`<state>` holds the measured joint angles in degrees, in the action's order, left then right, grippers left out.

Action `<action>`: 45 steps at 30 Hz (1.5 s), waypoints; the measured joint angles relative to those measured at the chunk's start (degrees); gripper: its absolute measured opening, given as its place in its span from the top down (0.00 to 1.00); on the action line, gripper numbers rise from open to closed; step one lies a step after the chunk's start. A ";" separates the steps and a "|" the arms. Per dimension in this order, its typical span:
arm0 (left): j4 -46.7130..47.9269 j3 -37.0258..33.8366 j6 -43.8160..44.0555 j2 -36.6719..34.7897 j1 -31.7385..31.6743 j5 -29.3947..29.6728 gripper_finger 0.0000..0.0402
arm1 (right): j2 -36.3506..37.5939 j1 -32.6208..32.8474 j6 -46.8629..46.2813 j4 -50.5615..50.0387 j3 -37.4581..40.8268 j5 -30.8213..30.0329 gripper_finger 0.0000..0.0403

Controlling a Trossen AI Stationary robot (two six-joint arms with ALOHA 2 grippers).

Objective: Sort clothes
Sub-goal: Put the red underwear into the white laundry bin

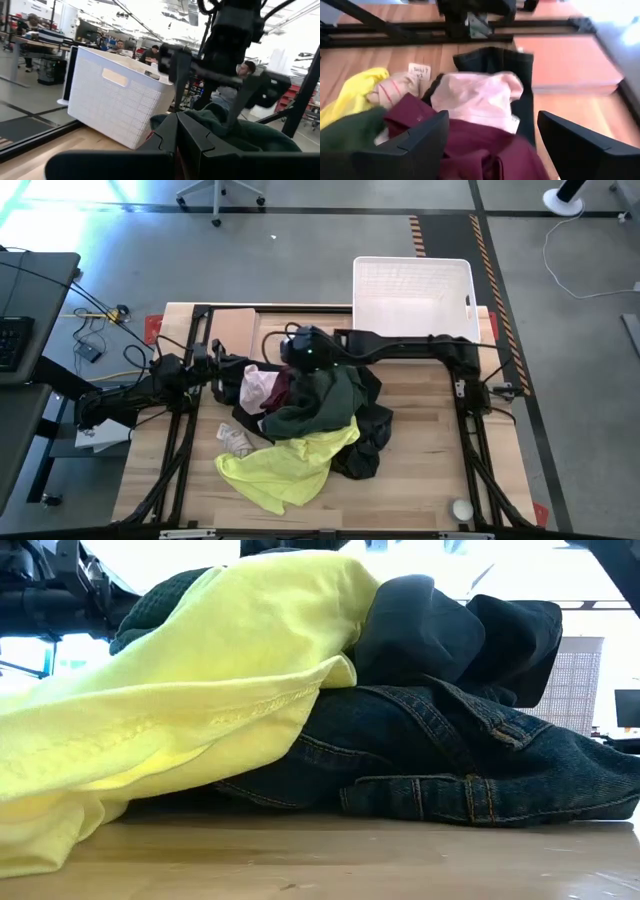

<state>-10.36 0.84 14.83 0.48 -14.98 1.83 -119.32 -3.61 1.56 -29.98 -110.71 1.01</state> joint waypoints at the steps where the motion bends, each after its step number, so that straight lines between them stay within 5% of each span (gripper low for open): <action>1: 0.03 0.00 0.00 -0.01 0.00 0.04 0.99 | -0.86 -0.31 -0.58 -1.26 -0.26 0.67 0.25; 13: 0.25 0.00 0.11 -0.01 0.02 -0.07 0.99 | -10.30 0.31 -1.60 -13.98 -0.38 3.09 0.32; 23: 0.28 0.00 0.09 0.00 0.02 -0.19 0.99 | -8.65 2.17 -0.87 -15.30 -1.08 0.33 0.94; 37: 0.26 -0.02 1.08 -0.01 0.04 -1.36 0.99 | 9.19 4.21 6.07 -13.64 -9.23 -18.29 0.95; 45: 0.27 -0.02 1.11 -0.01 0.04 -1.43 0.99 | 13.23 6.81 6.43 -11.96 -9.25 -14.84 0.93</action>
<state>-10.09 0.82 15.94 0.47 -14.94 0.40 -106.08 3.20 7.99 -41.95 -119.96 -13.83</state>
